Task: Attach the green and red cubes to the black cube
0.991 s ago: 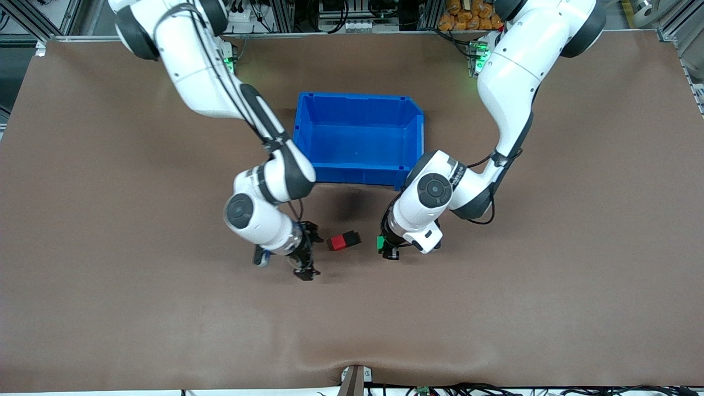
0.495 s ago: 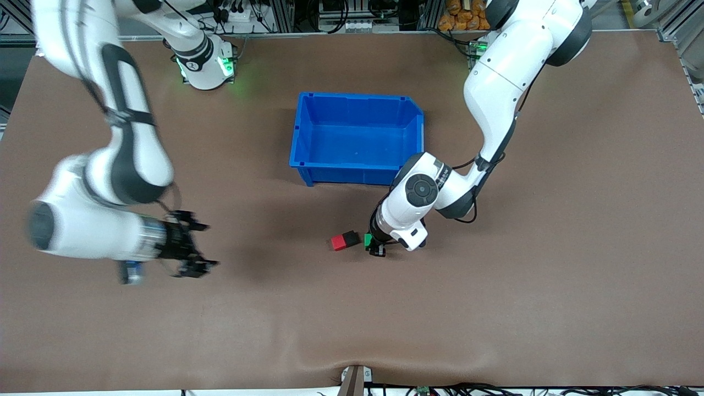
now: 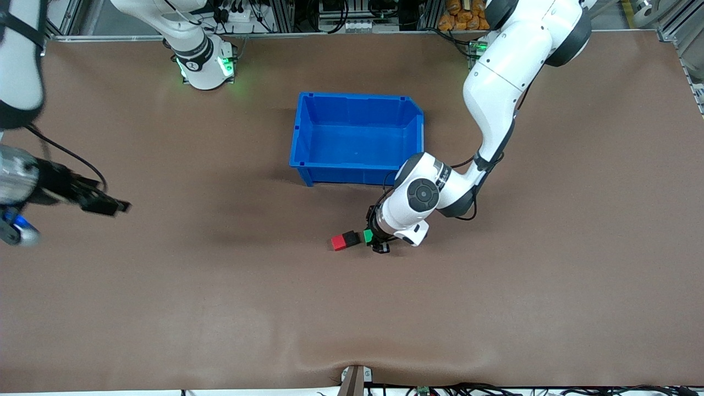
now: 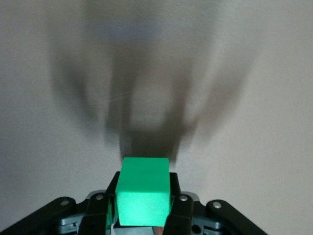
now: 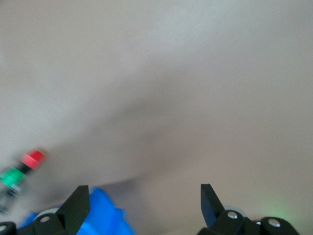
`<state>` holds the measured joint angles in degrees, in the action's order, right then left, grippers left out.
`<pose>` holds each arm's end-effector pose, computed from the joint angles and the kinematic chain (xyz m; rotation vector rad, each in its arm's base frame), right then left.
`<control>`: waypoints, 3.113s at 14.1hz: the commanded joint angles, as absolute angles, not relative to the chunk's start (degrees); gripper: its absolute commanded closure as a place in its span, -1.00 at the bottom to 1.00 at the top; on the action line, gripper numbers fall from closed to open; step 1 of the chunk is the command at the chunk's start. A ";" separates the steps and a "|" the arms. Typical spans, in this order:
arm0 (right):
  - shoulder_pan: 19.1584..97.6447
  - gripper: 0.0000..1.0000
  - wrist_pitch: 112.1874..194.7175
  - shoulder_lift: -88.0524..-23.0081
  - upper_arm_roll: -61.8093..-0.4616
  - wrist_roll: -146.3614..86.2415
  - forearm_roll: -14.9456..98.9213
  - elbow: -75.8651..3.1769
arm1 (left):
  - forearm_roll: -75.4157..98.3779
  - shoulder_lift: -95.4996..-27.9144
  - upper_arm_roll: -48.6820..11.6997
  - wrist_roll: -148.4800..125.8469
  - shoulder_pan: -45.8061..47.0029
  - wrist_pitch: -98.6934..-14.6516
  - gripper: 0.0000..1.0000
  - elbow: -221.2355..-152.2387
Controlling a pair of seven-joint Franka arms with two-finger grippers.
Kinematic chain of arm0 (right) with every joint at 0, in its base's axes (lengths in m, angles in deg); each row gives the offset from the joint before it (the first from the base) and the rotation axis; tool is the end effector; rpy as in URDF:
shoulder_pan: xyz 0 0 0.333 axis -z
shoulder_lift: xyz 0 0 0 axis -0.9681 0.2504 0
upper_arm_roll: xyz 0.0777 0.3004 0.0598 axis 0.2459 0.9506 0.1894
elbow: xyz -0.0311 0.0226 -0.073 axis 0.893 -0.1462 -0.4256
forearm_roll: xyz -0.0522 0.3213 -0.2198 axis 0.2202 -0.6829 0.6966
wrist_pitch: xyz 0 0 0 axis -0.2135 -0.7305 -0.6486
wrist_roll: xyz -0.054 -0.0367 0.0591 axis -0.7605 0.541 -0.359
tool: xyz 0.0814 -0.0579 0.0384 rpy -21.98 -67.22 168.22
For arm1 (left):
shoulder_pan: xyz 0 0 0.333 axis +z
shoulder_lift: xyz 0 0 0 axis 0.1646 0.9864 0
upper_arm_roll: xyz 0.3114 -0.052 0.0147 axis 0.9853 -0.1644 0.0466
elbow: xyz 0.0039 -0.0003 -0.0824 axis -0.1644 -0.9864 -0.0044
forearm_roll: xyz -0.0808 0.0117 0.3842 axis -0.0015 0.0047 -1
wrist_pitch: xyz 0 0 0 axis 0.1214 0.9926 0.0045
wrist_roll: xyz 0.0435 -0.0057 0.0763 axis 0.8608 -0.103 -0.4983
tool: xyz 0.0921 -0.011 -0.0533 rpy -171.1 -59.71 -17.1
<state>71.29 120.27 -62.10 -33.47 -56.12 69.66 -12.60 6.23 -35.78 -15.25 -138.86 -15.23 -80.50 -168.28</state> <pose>0.6264 -0.0073 0.5619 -2.9678 0.6303 0.2822 0.5971 -0.4417 0.1877 1.8232 2.3118 -0.3435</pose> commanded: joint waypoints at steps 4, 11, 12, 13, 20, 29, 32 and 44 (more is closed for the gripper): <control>71.54 -1.00 122.02 -76.33 -29.74 -42.21 75.67 -22.81 | 6.71 -35.65 -14.84 -142.68 -16.37 -79.96 1.00 -169.55; 76.82 -1.00 118.74 -79.81 -27.71 -32.63 76.45 -21.13 | 7.06 -34.68 -14.76 -143.38 -17.77 -80.66 1.00 -168.94; 76.99 -1.00 115.91 -77.78 -27.79 -32.37 76.46 -17.86 | 6.97 -34.59 -14.76 -143.38 -17.77 -80.75 1.00 -168.94; 76.73 -1.00 115.36 -77.59 -27.71 -32.28 76.29 -17.05 | 6.88 -34.33 -14.67 -143.38 -17.77 -81.01 1.00 -168.85; 75.59 -1.00 116.75 -78.37 -27.53 -32.02 76.64 -18.61 | 6.80 -33.28 -14.14 -143.29 -18.65 -84.53 0.96 -168.32; 75.59 -1.00 123.53 -87.08 -27.36 -30.44 77.25 -31.36 | 6.80 -33.28 -13.79 -142.94 -19.09 -86.46 0.21 -168.24; 75.50 -1.00 123.26 -86.99 -27.36 -28.94 80.68 -31.28 | 6.53 -33.28 -13.44 -142.94 -19.35 -86.46 -1.00 -168.32; 75.76 -1.00 121.42 -86.55 -27.71 -29.11 80.24 -30.13 | -19.35 -46.18 -13.96 -140.32 -17.51 -77.44 -1.00 -168.58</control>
<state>75.56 121.94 -85.23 -27.85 -29.89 79.36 -29.67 -13.12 -41.87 -13.80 -141.41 -17.22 -81.95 -166.71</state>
